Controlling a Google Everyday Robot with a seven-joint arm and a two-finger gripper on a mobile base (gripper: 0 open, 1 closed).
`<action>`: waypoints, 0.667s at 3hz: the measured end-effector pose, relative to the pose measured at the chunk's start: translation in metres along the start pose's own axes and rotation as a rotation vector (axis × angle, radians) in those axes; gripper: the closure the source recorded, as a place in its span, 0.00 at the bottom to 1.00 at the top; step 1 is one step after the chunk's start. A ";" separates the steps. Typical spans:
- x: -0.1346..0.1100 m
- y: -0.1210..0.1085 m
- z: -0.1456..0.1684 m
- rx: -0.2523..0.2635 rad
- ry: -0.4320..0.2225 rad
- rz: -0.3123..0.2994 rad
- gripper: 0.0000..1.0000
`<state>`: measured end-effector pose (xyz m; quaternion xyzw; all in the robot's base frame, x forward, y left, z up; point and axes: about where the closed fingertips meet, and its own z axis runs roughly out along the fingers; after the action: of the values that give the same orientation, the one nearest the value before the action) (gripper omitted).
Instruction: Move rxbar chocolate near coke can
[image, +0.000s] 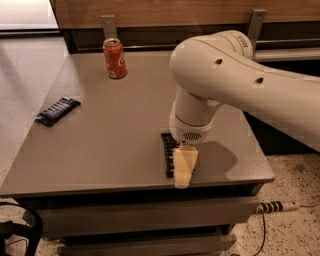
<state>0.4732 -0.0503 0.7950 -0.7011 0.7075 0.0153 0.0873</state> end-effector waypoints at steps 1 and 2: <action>0.000 0.000 -0.002 0.000 0.000 0.000 0.83; -0.003 -0.002 -0.023 0.000 0.000 0.000 1.00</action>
Offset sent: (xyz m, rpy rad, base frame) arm 0.0000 0.0000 0.0017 0.0000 -0.0001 0.0000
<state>0.4731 -0.0504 0.8184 -0.7012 0.7075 0.0151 0.0873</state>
